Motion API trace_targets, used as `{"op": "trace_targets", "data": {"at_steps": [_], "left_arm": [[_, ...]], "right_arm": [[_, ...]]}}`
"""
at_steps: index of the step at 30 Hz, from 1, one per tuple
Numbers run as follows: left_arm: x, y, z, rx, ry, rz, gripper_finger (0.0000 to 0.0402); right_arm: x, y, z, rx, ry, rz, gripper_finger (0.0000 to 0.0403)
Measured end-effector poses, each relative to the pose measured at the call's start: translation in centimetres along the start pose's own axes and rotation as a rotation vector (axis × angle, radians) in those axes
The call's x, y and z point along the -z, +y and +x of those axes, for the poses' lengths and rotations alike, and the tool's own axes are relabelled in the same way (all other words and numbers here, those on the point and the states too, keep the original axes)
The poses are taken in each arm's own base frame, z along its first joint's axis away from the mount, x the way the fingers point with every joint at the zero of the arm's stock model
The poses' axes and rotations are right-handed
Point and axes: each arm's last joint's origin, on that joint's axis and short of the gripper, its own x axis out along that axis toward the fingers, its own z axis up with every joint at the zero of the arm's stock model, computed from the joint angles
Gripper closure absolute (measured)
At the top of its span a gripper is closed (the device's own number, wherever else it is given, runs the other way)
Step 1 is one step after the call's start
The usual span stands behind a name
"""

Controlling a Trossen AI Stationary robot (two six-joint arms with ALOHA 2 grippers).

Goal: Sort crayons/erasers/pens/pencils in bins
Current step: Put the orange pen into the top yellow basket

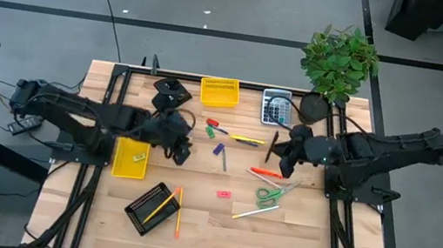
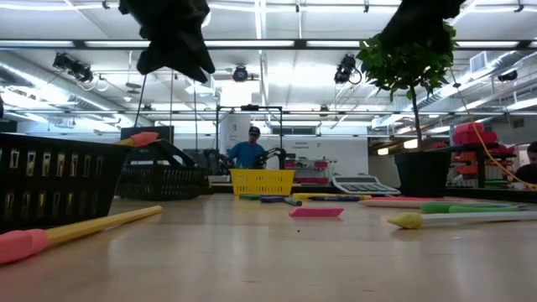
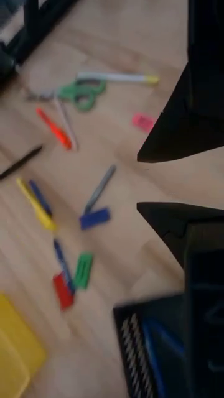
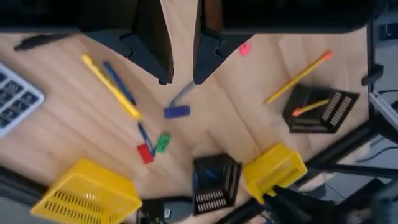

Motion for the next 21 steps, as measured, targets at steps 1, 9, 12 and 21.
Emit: {"op": "trace_targets", "data": {"at_steps": [1,9,12,21], "left_arm": [[-0.4,0.5,0.1,-0.006,0.018,0.006,0.0281],[-2.5,3.9,2.9,0.065,0.189,-0.056,0.0281],[-3.0,3.9,4.0,0.074,0.22,-0.025,0.0281],[-6.5,0.8,6.9,0.066,0.319,0.177,0.0281]], "right_arm": [[-0.2,0.0,0.1,-0.005,-0.017,-0.016,0.0334],[-2.3,0.1,0.3,-0.059,-0.169,-0.005,0.0334],[-2.2,-0.1,0.4,-0.047,-0.154,0.017,0.0334],[-1.5,0.0,1.9,0.002,-0.08,0.108,0.0334]]}}
